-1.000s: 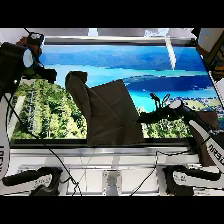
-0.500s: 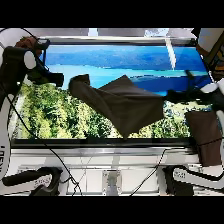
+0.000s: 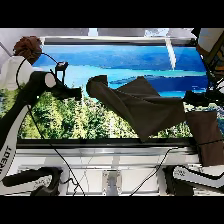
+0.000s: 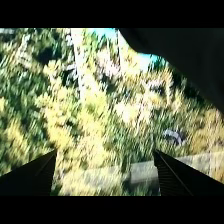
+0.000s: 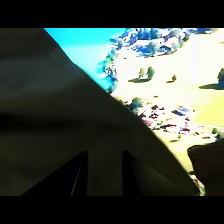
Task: Fold the shirts.
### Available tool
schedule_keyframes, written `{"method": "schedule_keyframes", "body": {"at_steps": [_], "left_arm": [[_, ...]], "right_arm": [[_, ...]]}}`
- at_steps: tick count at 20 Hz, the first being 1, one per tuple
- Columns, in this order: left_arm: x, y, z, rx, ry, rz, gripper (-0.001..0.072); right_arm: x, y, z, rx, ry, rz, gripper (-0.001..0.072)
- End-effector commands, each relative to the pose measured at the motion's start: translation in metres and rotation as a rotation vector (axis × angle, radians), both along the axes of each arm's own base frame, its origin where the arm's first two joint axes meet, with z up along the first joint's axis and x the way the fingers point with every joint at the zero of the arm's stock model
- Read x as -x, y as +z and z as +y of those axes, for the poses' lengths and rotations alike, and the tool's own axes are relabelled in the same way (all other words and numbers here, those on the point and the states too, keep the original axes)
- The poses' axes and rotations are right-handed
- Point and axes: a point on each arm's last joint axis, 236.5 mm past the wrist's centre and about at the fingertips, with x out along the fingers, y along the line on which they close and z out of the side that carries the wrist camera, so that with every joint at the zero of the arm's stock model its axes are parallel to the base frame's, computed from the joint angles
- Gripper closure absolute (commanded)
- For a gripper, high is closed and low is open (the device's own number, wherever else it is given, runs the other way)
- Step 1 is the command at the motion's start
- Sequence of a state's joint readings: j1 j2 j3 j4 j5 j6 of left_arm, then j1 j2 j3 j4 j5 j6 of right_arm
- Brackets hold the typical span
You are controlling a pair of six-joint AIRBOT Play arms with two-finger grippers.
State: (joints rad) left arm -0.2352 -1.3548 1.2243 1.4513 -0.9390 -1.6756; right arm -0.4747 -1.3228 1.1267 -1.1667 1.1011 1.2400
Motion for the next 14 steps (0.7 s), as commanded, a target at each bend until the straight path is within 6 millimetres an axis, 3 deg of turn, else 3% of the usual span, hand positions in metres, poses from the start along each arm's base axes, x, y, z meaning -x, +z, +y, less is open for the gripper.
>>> {"method": "schedule_keyframes", "body": {"at_steps": [1, 4, 7, 11, 14], "left_arm": [[-0.063, 0.026, -0.015, 0.116, 0.082, -0.286, 0.0021], [-0.080, -0.011, -0.022, 0.056, 0.026, -0.163, 0.0020], [-0.104, -0.045, -0.031, 0.028, 0.005, -0.047, 0.0020], [-0.139, -0.060, -0.033, 0.022, 0.013, -0.049, 0.0020], [-0.144, -0.078, -0.019, 0.009, 0.033, -0.002, 0.0020]], "right_arm": [[-0.004, 0.005, 0.007, -0.030, 0.026, -0.030, 0.0445], [-0.005, 0.007, 0.012, -0.055, 0.025, -0.035, 0.0445], [-0.009, 0.018, 0.038, -0.152, 0.079, -0.073, 0.0445], [-0.015, 0.032, 0.059, -0.234, 0.133, -0.131, 0.0445], [-0.017, 0.034, 0.061, -0.237, 0.142, -0.143, 0.0445]]}}
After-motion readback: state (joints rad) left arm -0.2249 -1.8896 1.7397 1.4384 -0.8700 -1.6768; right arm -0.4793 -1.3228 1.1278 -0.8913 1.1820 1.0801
